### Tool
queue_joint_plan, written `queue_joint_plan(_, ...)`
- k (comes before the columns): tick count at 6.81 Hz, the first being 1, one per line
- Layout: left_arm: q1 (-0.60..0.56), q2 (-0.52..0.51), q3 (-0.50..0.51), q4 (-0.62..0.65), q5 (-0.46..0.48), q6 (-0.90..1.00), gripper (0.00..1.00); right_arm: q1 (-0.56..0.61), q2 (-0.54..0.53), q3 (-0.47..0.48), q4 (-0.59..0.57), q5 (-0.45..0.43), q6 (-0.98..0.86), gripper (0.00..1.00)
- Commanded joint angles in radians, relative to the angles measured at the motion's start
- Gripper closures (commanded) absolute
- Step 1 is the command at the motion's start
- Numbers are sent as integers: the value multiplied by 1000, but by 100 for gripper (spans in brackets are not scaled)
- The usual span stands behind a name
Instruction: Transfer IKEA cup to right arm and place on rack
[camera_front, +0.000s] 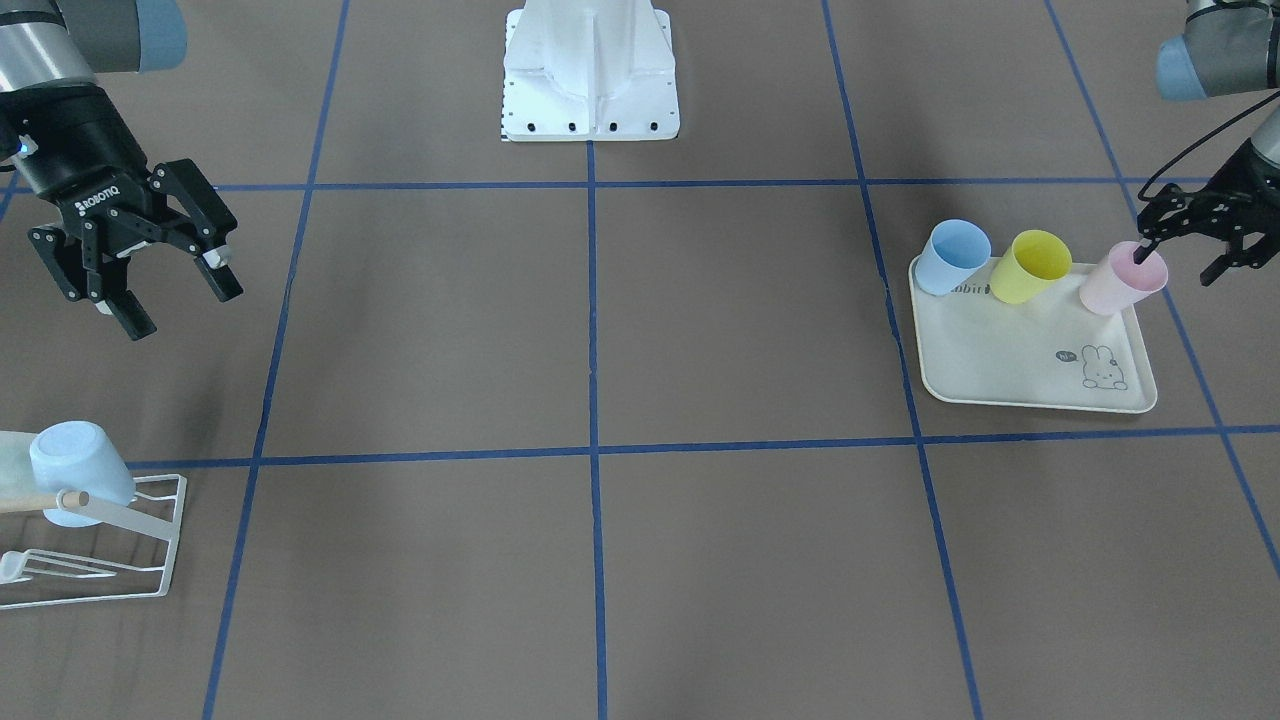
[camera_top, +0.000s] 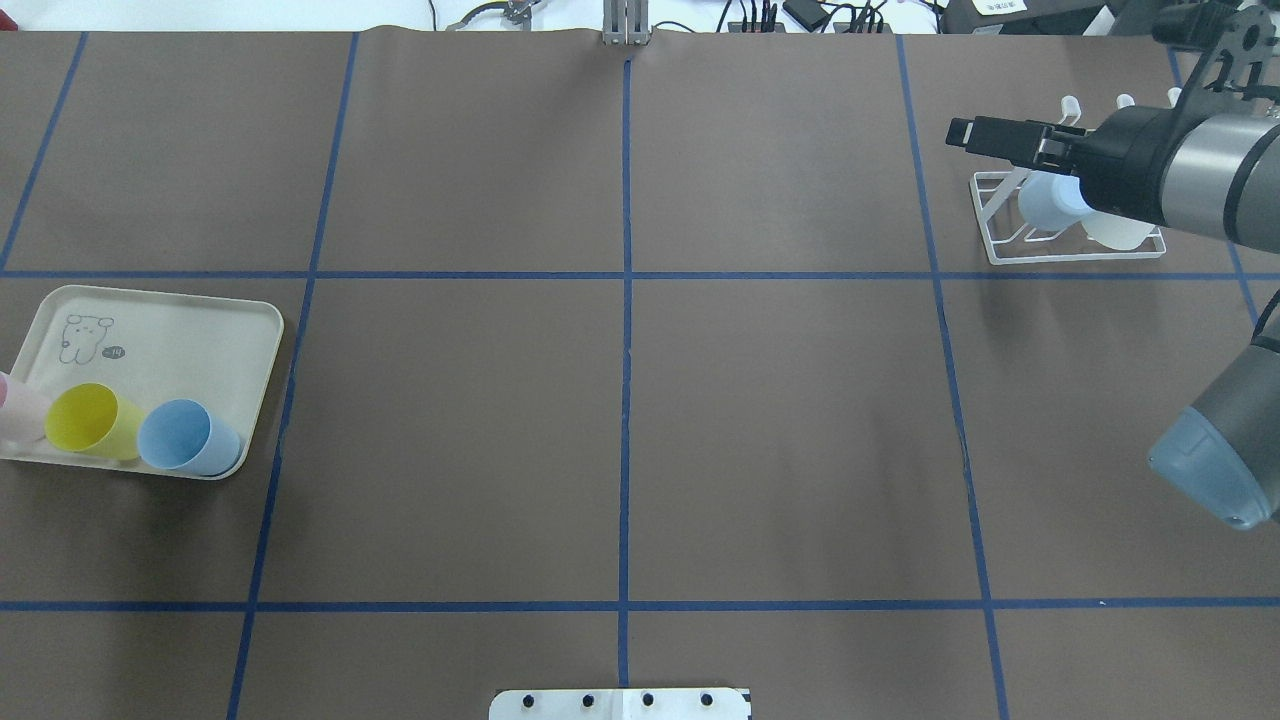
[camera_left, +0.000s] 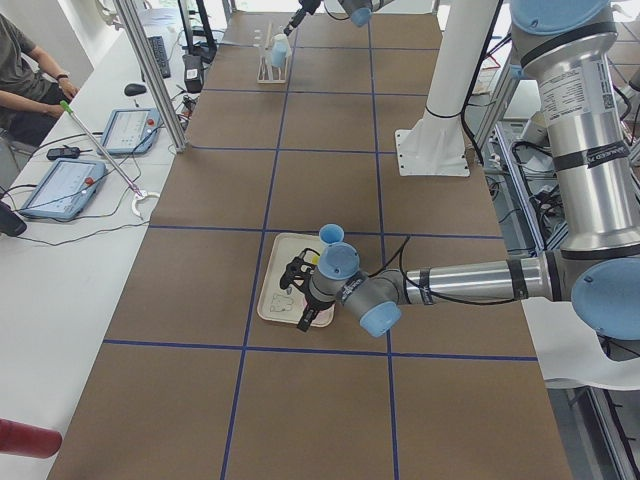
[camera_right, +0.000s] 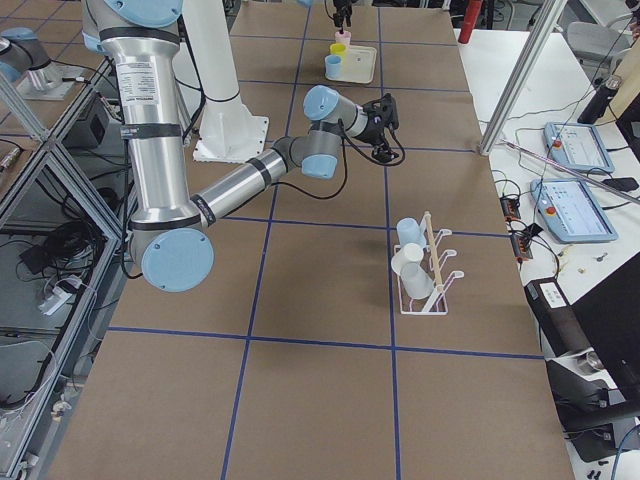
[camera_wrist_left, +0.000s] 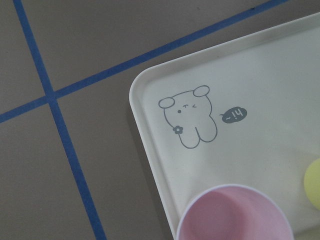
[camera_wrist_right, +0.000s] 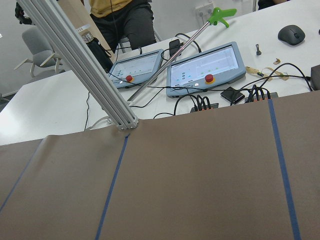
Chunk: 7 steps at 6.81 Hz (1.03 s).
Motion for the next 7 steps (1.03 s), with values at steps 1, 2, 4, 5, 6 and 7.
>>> queue_joint_plan(1,13,-7,9,0,0,-3,34,0,-1,0,1,0,1,0)
queue_joint_plan(2,13,-7,14,0,0,-1,49,0,1,1,1,0,1,0)
queue_joint_plan(4,15,-7,15,0,0,6,78,1,1,1,1,0,1,0)
queue_joint_plan(5,15,-7,15,0,0,6,86,0,1,1,1,0,1,0)
queue_joint_plan(6,15,-7,14,-3,0,6,100,0,1,1,1,0,1,0)
queue_joint_plan(7,10,-3,3,-5,0,8,100,0,1,4,1,0,1,0)
